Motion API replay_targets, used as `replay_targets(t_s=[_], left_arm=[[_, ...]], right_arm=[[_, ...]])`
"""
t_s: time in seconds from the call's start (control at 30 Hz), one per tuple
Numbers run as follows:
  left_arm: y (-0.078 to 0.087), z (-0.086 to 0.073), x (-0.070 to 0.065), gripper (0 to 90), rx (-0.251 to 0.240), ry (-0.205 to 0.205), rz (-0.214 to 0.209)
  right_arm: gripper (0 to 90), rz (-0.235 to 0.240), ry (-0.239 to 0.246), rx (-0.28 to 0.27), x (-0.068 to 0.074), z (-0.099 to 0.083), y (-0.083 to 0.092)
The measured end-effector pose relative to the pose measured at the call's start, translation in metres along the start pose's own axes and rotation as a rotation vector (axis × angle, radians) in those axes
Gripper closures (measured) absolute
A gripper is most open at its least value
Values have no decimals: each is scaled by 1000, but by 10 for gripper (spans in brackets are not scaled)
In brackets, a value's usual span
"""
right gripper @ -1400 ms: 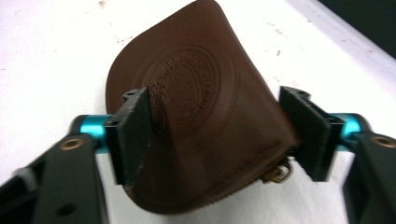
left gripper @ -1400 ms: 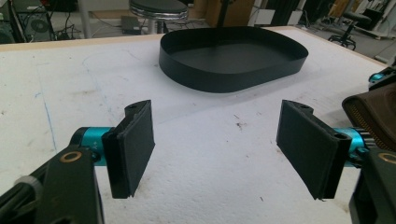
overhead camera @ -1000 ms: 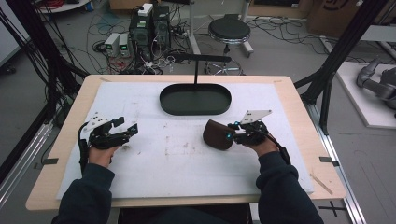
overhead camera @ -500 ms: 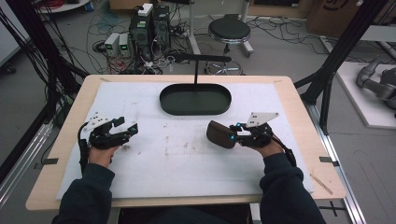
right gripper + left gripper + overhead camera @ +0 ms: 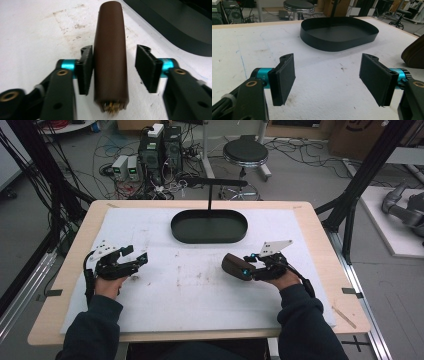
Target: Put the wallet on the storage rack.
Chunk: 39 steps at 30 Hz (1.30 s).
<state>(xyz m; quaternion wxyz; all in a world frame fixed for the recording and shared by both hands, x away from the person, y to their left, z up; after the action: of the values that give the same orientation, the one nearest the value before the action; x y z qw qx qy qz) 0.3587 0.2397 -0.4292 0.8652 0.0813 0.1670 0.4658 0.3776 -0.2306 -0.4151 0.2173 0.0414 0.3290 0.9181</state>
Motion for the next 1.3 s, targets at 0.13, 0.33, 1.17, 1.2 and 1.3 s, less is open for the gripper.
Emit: replay_targets(t_s=[0.13,0.33,1.17,1.2,1.3], left_arm=[[0,0,0,287,2,-1,-1],[-1,0,0,287,4,-2,3],[-1,2,-5,286,-44,-99,-27],[-1,2,-5,286,-45,-101,-27],[-2,2,-4,287,-49,-104,-27]], right_arm=[[401,-12,-23,1,-1,-1,-2],[365,-21,-21,12,0,0,-6],[654,-83,-113,-54,-30,37,-23],[654,-88,-136,-76,-35,41,-25],[654,-95,-162,-89,-47,51,-31]])
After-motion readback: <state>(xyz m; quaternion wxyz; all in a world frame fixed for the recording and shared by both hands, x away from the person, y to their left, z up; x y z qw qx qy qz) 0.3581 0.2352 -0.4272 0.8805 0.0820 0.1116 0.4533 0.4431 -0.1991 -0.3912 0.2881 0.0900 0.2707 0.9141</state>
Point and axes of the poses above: each handheld gripper's, and its own axes: y roughly backward along the jaws, z roughly out of its top, x roughly to its left, the point moved 2 cm from there along -y, roughly forward along the jaws, and after that the axes turned 3 degrees about y, right-handed, at the moved point
